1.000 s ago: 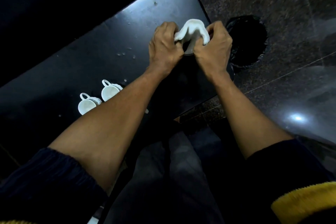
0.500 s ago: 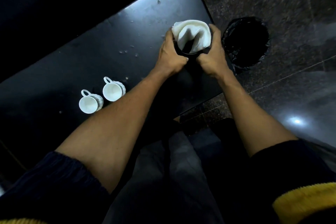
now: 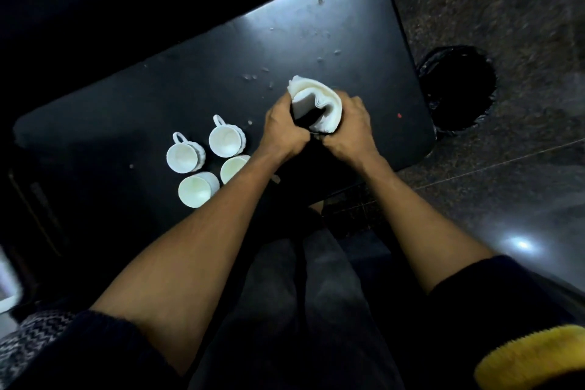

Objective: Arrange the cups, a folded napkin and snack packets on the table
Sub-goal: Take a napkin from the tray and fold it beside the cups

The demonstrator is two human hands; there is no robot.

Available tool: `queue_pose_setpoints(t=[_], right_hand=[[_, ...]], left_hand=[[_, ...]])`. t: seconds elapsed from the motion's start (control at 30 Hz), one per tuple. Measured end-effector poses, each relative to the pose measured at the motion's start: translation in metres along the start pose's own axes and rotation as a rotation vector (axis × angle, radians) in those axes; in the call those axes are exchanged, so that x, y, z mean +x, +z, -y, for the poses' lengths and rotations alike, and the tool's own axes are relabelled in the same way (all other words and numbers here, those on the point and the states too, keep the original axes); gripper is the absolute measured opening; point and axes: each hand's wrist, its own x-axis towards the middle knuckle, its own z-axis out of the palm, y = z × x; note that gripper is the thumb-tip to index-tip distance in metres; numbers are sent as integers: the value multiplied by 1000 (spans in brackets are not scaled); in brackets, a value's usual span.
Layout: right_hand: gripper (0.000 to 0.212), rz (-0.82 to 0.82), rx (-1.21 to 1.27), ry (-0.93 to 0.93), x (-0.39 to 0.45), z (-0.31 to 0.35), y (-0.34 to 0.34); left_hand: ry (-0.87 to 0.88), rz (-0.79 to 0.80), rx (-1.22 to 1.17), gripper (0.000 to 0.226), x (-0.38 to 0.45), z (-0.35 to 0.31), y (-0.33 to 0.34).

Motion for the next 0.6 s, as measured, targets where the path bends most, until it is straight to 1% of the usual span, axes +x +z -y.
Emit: queue_pose_setpoints(t=[0.13,0.27,0.4,0.6], right_hand=[[65,4,-4,-13,-5,15,25],[64,52,-27,-49,-7,27,40],[65,87,-64,-61,-8,37,45],[67,121,-112,-50,-7,39,43]], left_hand=[[-47,-110,-30,55,-11,17,-18],[-92,-188,-89,51,-21,28,-31],[-94,-180,-182,56,-28,34,-40],[-117,-148,-209,57,-33,29,-45]])
